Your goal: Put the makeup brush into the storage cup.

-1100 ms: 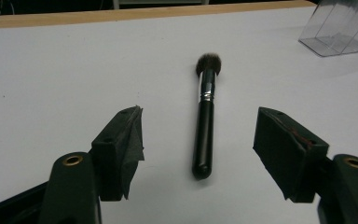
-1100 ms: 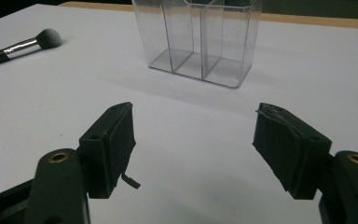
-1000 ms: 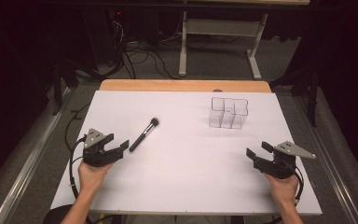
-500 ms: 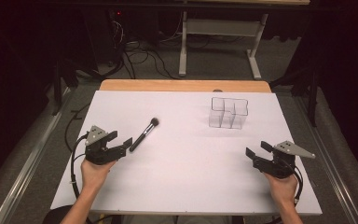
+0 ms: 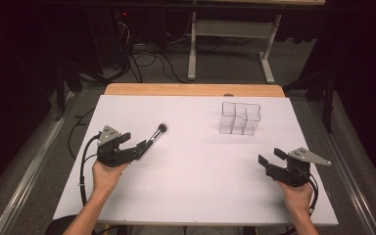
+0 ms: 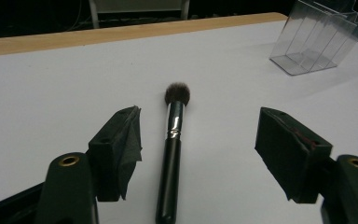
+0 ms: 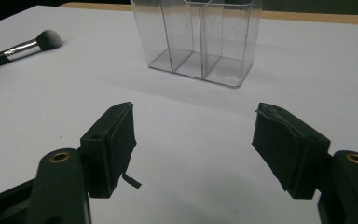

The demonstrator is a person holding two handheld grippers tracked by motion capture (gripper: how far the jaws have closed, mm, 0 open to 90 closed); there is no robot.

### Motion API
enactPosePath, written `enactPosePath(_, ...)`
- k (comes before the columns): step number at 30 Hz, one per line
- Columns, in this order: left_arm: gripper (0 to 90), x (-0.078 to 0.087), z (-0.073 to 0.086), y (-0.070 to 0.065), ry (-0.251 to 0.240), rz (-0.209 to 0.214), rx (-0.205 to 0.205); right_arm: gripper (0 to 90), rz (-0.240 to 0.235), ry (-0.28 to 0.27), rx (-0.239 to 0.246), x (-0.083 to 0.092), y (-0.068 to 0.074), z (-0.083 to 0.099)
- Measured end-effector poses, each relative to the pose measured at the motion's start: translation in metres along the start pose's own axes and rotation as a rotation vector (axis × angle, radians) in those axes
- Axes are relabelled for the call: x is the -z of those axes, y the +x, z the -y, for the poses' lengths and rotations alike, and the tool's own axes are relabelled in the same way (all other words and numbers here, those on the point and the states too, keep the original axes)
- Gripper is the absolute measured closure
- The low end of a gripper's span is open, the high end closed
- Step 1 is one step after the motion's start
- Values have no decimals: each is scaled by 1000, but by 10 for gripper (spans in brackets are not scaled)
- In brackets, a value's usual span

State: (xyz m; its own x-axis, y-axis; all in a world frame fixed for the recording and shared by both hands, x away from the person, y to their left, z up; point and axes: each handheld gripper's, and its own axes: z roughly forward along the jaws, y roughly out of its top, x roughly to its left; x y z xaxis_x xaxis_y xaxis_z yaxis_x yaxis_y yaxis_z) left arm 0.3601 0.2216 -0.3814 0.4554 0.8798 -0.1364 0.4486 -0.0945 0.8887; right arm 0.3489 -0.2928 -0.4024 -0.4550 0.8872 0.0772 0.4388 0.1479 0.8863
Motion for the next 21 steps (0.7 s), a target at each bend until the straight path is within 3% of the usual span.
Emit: enactPosePath(21, 319, -23, -16, -9, 5, 17, -16, 314, -2, -6, -3, 1, 1, 0)
